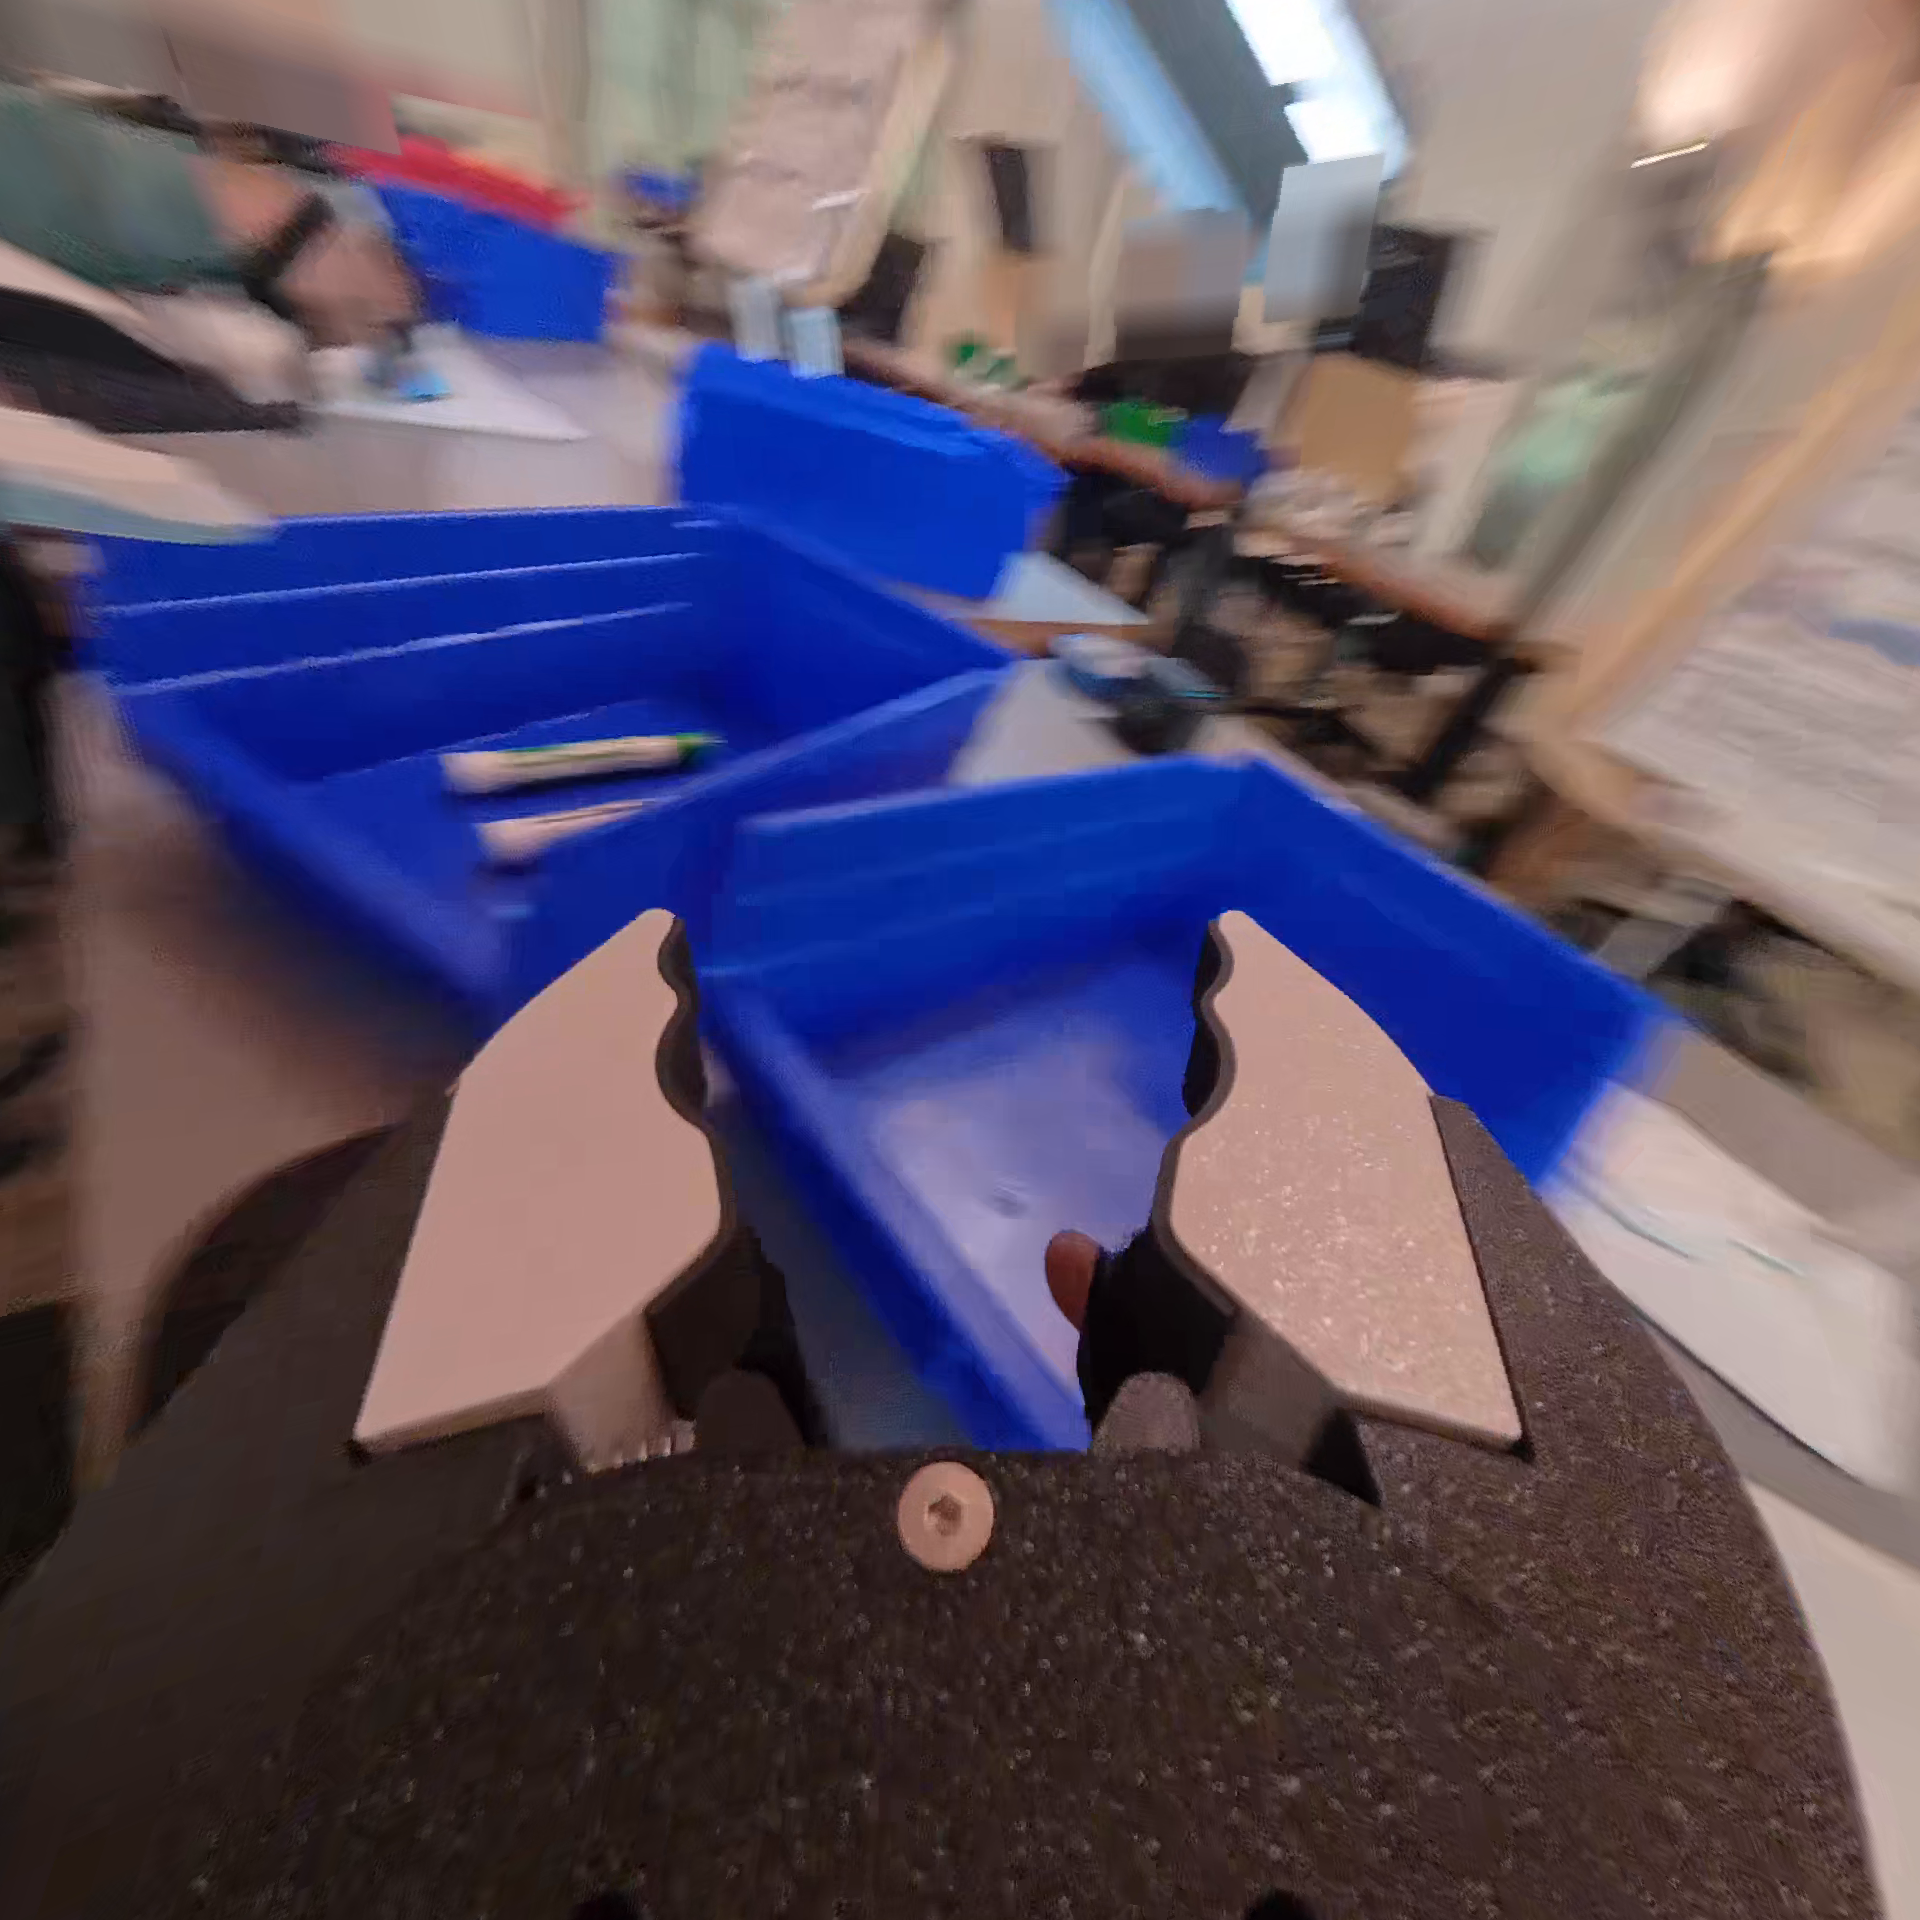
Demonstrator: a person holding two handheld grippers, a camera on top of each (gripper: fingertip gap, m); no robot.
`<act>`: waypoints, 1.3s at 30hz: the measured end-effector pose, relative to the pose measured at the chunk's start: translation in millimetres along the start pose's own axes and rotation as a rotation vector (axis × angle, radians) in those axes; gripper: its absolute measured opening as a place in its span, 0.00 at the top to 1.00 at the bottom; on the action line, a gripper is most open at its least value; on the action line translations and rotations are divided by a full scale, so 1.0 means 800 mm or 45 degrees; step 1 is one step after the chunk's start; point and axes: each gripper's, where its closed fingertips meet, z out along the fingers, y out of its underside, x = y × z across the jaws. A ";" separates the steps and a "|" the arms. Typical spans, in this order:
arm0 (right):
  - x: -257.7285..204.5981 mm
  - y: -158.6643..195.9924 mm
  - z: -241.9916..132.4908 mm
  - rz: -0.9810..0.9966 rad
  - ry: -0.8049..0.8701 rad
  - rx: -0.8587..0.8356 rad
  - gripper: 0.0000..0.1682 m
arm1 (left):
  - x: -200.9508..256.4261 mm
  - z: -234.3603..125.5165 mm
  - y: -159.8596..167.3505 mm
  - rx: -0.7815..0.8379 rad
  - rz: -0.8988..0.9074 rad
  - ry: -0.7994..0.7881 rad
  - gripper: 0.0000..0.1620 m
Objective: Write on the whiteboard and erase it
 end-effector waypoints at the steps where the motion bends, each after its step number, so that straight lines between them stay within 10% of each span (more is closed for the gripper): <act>1: 0.036 0.007 -0.021 -0.003 0.149 0.017 0.45 | 0.008 -0.004 -0.016 0.052 0.001 0.006 0.59; 5: 0.104 0.047 -0.066 0.108 0.370 0.009 0.41 | -0.002 -0.020 -0.066 0.124 0.159 -0.259 0.52; 10: 0.088 0.101 -0.030 0.260 0.252 -0.203 0.53 | 0.129 -0.027 -0.131 0.323 -0.047 0.292 0.55; 14: 0.087 0.141 -0.020 0.159 0.244 -0.479 0.81 | 0.235 -0.002 -0.101 0.195 -0.090 0.528 0.55; 19: 0.114 0.135 -0.054 0.033 0.352 -0.577 0.91 | 0.277 0.035 -0.085 0.145 -0.070 0.461 0.56; 23: 0.129 0.120 -0.080 0.030 0.380 -0.586 0.91 | 0.310 0.058 -0.057 -0.017 -0.096 0.526 0.58; 28: 0.133 0.124 -0.109 -0.065 0.428 -0.617 0.90 | 0.339 0.080 -0.049 -0.097 -0.113 0.600 0.92; 39: 0.263 0.156 -0.282 -0.075 0.866 -0.696 0.91 | 0.507 0.077 -0.195 0.217 0.204 0.812 0.93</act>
